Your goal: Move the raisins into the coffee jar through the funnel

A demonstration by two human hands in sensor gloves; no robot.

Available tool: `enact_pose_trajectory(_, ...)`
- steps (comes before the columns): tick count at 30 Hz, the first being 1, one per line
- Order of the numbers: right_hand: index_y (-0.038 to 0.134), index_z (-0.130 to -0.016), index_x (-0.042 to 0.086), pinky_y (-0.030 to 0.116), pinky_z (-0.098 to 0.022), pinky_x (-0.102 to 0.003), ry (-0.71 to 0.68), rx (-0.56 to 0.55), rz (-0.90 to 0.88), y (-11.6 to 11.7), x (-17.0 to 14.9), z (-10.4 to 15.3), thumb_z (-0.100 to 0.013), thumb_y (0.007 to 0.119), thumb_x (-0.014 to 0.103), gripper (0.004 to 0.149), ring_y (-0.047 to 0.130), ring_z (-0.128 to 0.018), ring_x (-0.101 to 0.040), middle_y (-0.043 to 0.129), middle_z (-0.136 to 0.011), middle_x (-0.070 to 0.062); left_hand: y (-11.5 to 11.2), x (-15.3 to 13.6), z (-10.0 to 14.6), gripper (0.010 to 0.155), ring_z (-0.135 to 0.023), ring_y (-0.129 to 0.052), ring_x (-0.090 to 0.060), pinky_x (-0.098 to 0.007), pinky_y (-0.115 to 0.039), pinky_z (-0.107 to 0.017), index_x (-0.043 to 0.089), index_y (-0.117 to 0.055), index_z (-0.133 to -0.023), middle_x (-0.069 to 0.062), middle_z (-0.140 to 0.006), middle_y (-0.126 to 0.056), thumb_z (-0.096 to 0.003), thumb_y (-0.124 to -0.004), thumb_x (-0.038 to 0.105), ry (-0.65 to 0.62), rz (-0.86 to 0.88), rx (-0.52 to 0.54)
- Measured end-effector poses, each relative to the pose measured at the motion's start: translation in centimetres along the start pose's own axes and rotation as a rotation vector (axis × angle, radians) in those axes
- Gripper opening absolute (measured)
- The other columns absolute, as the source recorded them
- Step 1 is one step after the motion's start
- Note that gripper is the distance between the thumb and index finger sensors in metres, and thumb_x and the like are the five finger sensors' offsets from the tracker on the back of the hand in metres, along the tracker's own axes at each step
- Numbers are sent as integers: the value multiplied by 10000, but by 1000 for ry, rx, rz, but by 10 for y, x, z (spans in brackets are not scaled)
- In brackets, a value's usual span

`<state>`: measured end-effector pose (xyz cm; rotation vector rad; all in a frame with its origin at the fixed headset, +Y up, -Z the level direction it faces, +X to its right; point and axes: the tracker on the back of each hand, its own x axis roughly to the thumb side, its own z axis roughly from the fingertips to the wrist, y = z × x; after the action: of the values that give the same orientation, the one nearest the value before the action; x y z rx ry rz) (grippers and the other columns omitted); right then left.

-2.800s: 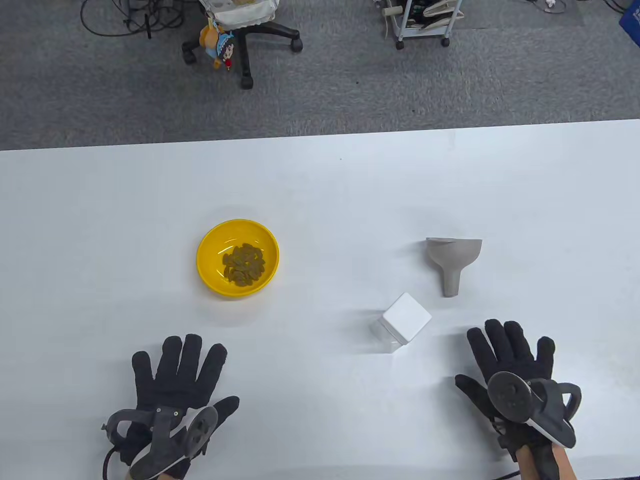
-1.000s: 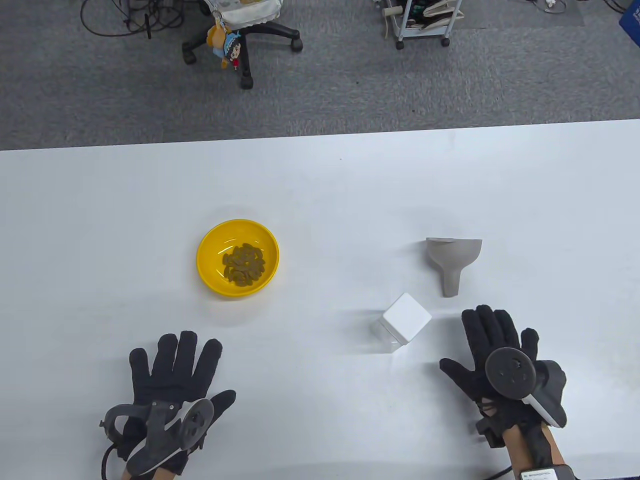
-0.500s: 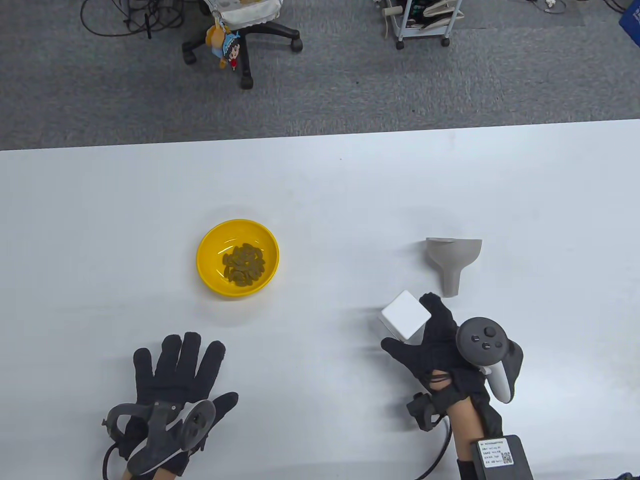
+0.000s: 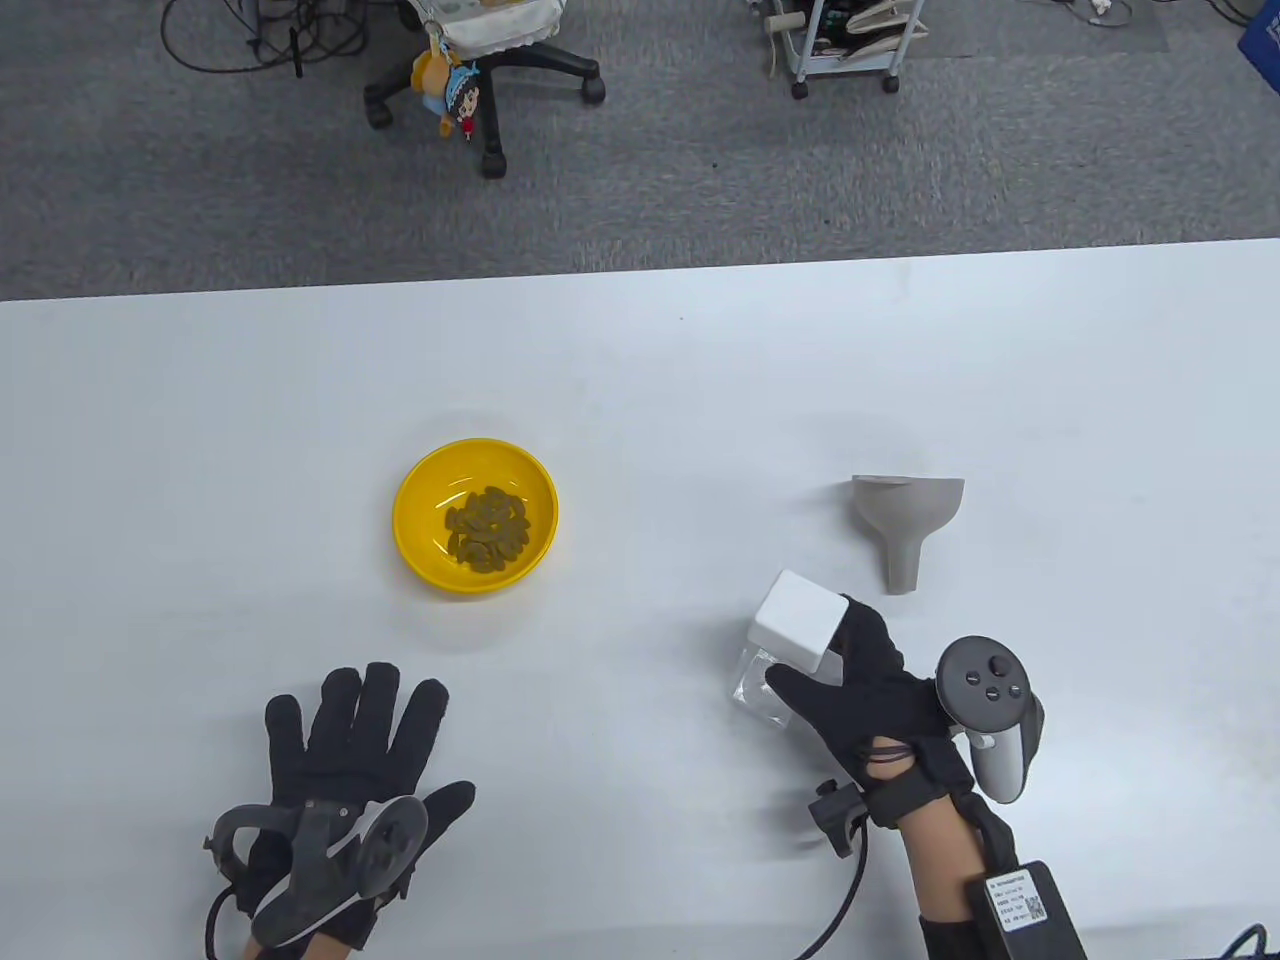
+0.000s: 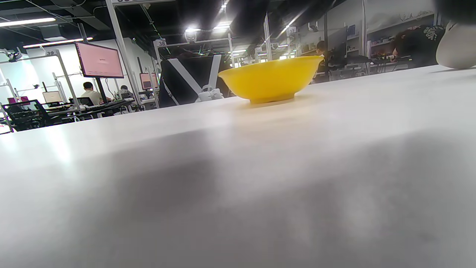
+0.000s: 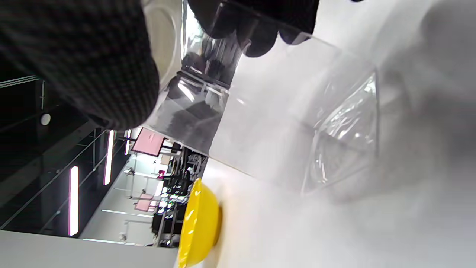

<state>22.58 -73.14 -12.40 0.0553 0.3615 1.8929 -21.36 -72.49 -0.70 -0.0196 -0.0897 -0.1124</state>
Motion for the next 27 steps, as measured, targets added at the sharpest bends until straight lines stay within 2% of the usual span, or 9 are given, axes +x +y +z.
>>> enact_pose_trajectory(7, 470, -1017, 190, 437, -730, -718, -61, 146, -134, 9, 1, 12, -355, 981, 559, 914, 604, -1033, -402, 583, -1094, -136, -3, 2, 1, 896, -1148, -429, -353, -714, -334, -775, 478, -361, -1114, 14, -1260, -434, -359, -635, 875, -4, 3, -18)
enact_pose_trajectory(10, 478, -1020, 194, 430, -733, -720, -88, 230, -133, 15, 4, 15, -352, 989, 550, 914, 610, -1036, -399, 588, -1096, -135, -3, 3, 3, 897, -1148, -431, -354, -714, -335, -775, 478, -363, -1113, 13, -1260, -434, -357, -637, 875, -5, 5, -17)
enact_pose_trajectory(14, 483, -1023, 209, 426, -734, -721, -122, 285, -117, 22, 7, 17, -348, 988, 558, 913, 604, -1047, -389, 580, -1108, -124, -2, 3, 4, 901, -1146, -428, -353, -712, -341, -777, 480, -336, -1111, 8, -1262, -389, -358, -639, 870, -1, 8, -2)
enact_pose_trajectory(27, 487, -1022, 214, 419, -734, -726, -164, 300, -73, 24, 14, 21, -345, 995, 550, 911, 606, -1049, -386, 585, -1109, -118, -5, 7, 6, 891, -1138, -449, -351, -707, -358, -777, 469, -368, -1109, 6, -1255, -400, -354, -637, 860, 1, -12, -30)
